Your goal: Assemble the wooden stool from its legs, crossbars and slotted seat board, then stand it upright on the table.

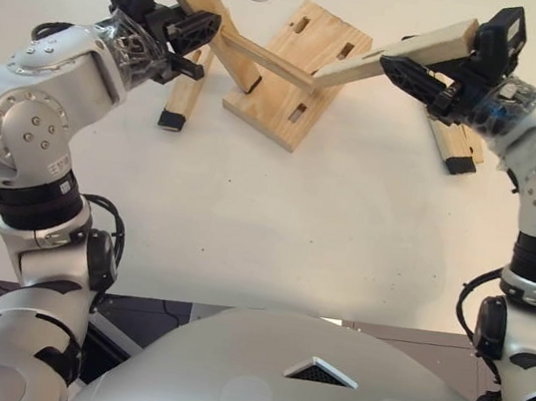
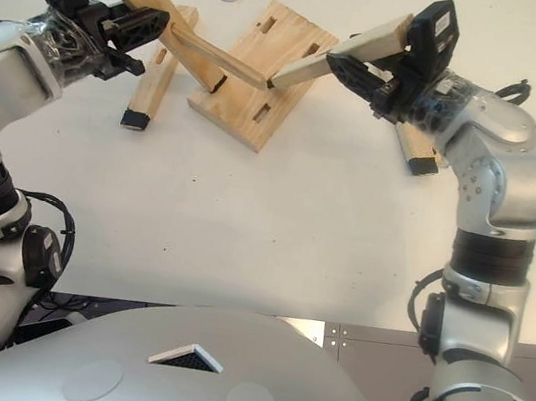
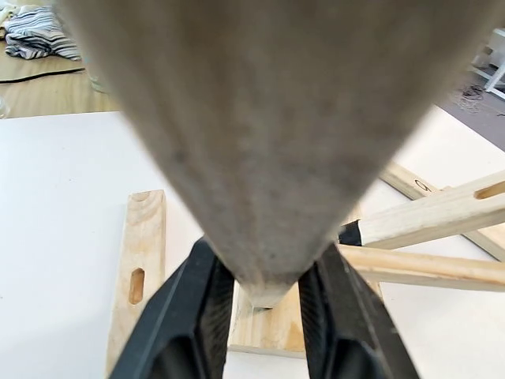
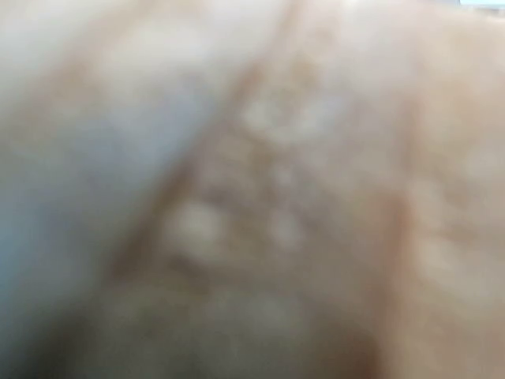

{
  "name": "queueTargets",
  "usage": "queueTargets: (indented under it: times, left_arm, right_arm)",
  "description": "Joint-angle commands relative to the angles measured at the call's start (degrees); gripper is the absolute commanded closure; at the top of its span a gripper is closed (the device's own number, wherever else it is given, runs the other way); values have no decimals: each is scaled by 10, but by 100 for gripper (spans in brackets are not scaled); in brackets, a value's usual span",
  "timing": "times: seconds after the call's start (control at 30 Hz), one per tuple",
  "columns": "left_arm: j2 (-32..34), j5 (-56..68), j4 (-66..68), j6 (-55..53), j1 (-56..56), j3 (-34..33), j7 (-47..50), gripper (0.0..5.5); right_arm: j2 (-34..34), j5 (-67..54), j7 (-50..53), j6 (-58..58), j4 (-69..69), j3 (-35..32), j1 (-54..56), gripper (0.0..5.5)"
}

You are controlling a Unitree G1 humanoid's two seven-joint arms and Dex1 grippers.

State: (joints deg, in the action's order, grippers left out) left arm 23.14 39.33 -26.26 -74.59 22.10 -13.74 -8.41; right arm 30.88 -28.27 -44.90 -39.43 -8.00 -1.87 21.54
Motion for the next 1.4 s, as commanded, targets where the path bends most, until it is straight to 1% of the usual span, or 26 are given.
queueTargets:
  times: [0.03, 0.17, 0.27, 0.37, 0.5, 0.7, 1.0, 1.13, 1.4]
  left_arm:
    - [-59, -7, -7, -80, 11, 9, 45, 450]
    - [-87, -25, -3, -100, 27, -3, 67, 450]
    - [-93, -38, 6, -85, 20, 6, 65, 450]
    - [-96, -49, 6, -78, 10, 7, 67, 450]
    - [-119, -61, -11, -71, -19, 13, 77, 450]
    - [-183, -83, -40, -50, -61, 25, 107, 450]
    - [-249, -112, -48, -1, -99, 50, 133, 450]
    - [-256, -117, -50, 10, -112, 48, 134, 450]
    - [-260, -119, -37, 26, -120, 43, 132, 449]
  right_arm:
    - [41, -22, -3, -56, -52, -7, 20, 344]
    - [59, -42, -16, -103, -80, 3, 21, 344]
    - [69, -34, -26, -111, -80, 19, 15, 344]
    - [89, -31, -40, -125, -75, 37, 33, 344]
    - [120, -13, -70, -139, -51, 78, 74, 344]
    - [158, 32, -149, -133, 21, 155, 179, 345]
    - [145, 108, -238, -89, 100, 263, 282, 345]
    - [148, 119, -265, -76, 89, 284, 282, 345]
    - [171, 139, -292, -48, 77, 298, 255, 345]
